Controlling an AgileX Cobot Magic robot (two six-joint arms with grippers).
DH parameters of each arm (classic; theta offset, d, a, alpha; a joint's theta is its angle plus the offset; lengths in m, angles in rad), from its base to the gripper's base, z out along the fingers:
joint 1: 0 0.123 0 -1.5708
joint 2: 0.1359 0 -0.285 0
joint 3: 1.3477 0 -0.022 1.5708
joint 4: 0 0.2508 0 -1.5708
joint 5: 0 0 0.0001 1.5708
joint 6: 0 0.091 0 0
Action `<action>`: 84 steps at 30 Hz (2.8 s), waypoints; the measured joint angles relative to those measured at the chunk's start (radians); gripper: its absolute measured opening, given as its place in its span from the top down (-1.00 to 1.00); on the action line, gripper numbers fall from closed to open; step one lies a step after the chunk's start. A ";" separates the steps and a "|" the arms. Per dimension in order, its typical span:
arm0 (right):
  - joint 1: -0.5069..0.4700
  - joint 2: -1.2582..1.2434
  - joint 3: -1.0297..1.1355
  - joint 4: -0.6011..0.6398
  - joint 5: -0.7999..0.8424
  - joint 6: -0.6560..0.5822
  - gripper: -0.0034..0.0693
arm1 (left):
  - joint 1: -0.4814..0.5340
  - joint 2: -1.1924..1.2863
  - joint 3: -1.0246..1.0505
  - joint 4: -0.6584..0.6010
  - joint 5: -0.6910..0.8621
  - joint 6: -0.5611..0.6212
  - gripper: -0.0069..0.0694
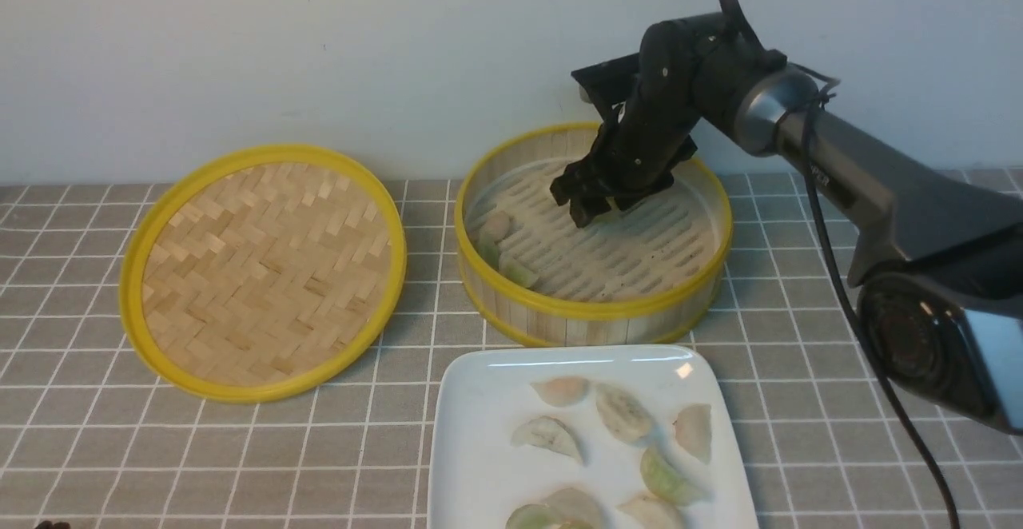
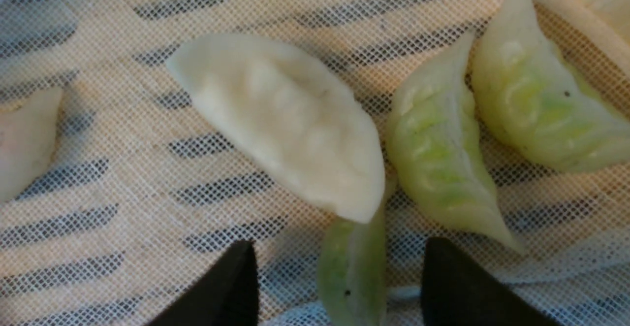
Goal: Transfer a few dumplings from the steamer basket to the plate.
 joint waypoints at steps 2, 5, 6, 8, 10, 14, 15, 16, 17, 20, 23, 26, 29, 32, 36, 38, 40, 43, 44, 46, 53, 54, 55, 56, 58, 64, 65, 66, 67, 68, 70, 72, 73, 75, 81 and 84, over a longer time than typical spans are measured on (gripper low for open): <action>0.000 0.006 -0.002 0.000 -0.002 0.014 0.19 | 0.000 0.000 0.000 0.000 0.000 0.000 0.83; -0.002 0.011 -0.004 -0.002 0.002 0.028 0.52 | 0.000 0.000 0.000 0.000 0.000 0.000 0.83; -0.003 0.011 -0.009 -0.002 0.012 0.028 0.51 | 0.000 0.000 0.000 0.000 0.000 0.000 0.83; -0.004 0.011 -0.017 -0.002 0.035 0.028 0.51 | 0.000 0.000 0.000 0.000 0.000 0.000 0.83; -0.004 -0.005 -0.044 0.001 0.067 0.028 0.50 | 0.000 0.000 0.000 0.000 0.000 0.000 0.83; -0.005 -0.096 -0.033 0.034 0.076 0.028 0.50 | 0.000 0.000 0.000 0.000 0.000 0.000 0.83; -0.005 -0.139 -0.007 0.048 0.076 0.028 0.50 | 0.000 0.000 0.000 0.000 0.000 0.000 0.83; -0.004 -0.191 0.034 0.062 0.074 0.027 0.50 | 0.000 0.000 0.000 0.000 0.000 0.000 0.83; -0.004 -0.237 0.078 0.071 0.073 0.023 0.50 | 0.000 0.000 0.000 0.000 0.000 0.000 0.83; 0.012 -0.418 0.305 0.083 0.070 0.015 0.50 | 0.000 0.000 0.000 0.000 0.000 0.000 0.83; 0.045 -0.582 0.516 0.095 0.070 -0.006 0.50 | 0.000 0.000 0.000 0.000 0.000 0.000 0.83; 0.108 -0.739 0.791 0.114 0.070 -0.010 0.50 | 0.000 0.000 0.000 0.000 0.000 0.000 0.83; 0.160 -0.788 0.965 0.124 0.055 -0.009 0.50 | 0.000 0.000 0.000 0.000 0.000 0.000 0.83; 0.220 -0.793 1.108 0.129 -0.048 -0.006 0.50 | 0.000 0.000 0.000 0.000 0.000 0.000 0.83; 0.252 -0.757 1.154 0.143 -0.132 -0.004 0.39 | 0.000 0.000 0.000 0.000 0.000 0.000 0.83; 0.255 -0.737 1.155 0.148 -0.163 -0.002 0.15 | 0.000 0.000 0.000 0.000 0.000 0.000 0.83; 0.255 -0.732 1.155 0.148 -0.182 0.004 -0.08 | 0.000 0.000 0.000 0.000 0.000 0.000 0.83; 0.255 -0.733 1.152 0.145 -0.190 0.013 -0.42 | 0.000 0.000 0.000 0.000 0.000 0.000 0.83; 0.255 -0.738 1.139 0.133 -0.177 0.018 -0.49 | 0.000 0.000 0.000 0.000 0.000 0.000 0.83; 0.255 -0.749 1.127 0.125 -0.152 0.025 -0.49 | 0.000 0.000 0.000 0.000 0.000 0.000 0.83; 0.256 -1.025 1.088 0.061 -0.130 0.073 0.54 | 0.000 0.000 0.000 0.000 0.000 0.000 0.83; 0.256 -1.077 1.092 0.039 -0.136 0.082 0.67 | 0.000 0.000 0.000 0.000 0.000 0.000 0.83; 0.256 -1.116 1.097 0.021 -0.147 0.096 0.77 | 0.000 0.000 0.000 0.000 0.000 0.000 0.83; 0.256 -1.199 1.114 -0.016 -0.169 0.122 0.84 | 0.000 0.000 0.000 0.000 0.000 0.000 0.83; 0.256 -1.345 1.166 -0.076 -0.219 0.165 0.91 | 0.000 0.000 0.000 0.000 0.000 0.000 0.83; 0.256 -1.783 1.465 -0.175 -0.448 0.245 0.94 | 0.000 0.000 0.000 0.000 0.000 0.000 0.83; 0.256 -1.843 1.517 -0.183 -0.493 0.252 0.94 | 0.000 0.000 0.000 0.000 0.000 0.000 0.83; 0.256 -1.933 1.597 -0.193 -0.580 0.266 0.94 | 0.000 0.000 0.000 0.000 0.000 0.000 0.83; 0.256 -2.021 1.676 -0.203 -0.659 0.277 0.94 | 0.000 0.000 0.000 0.000 0.000 0.000 0.83; 0.256 -2.093 1.737 -0.208 -0.719 0.295 0.94 | 0.000 0.000 0.000 0.000 0.000 0.000 0.83; 0.256 -2.188 1.812 -0.212 -0.768 0.317 0.94 | 0.000 0.000 0.000 0.000 0.000 0.000 0.83; 0.256 -2.339 1.917 -0.249 -0.841 0.368 0.94 | 0.000 0.000 0.000 0.000 0.000 0.000 0.83; 0.256 -2.378 1.947 -0.265 -0.841 0.374 0.94 | 0.000 0.000 0.000 0.000 0.000 0.000 0.83; 0.256 -2.455 1.990 -0.301 -0.823 0.381 0.94 | 0.000 0.000 0.000 0.000 0.000 0.000 0.83; 0.256 -2.564 2.069 -0.315 -0.781 0.387 0.94 | 0.000 0.000 0.000 0.000 0.000 0.000 0.83; 0.256 -2.568 2.084 -0.325 -0.776 0.387 0.94 | 0.000 0.000 0.000 0.000 0.000 0.000 0.83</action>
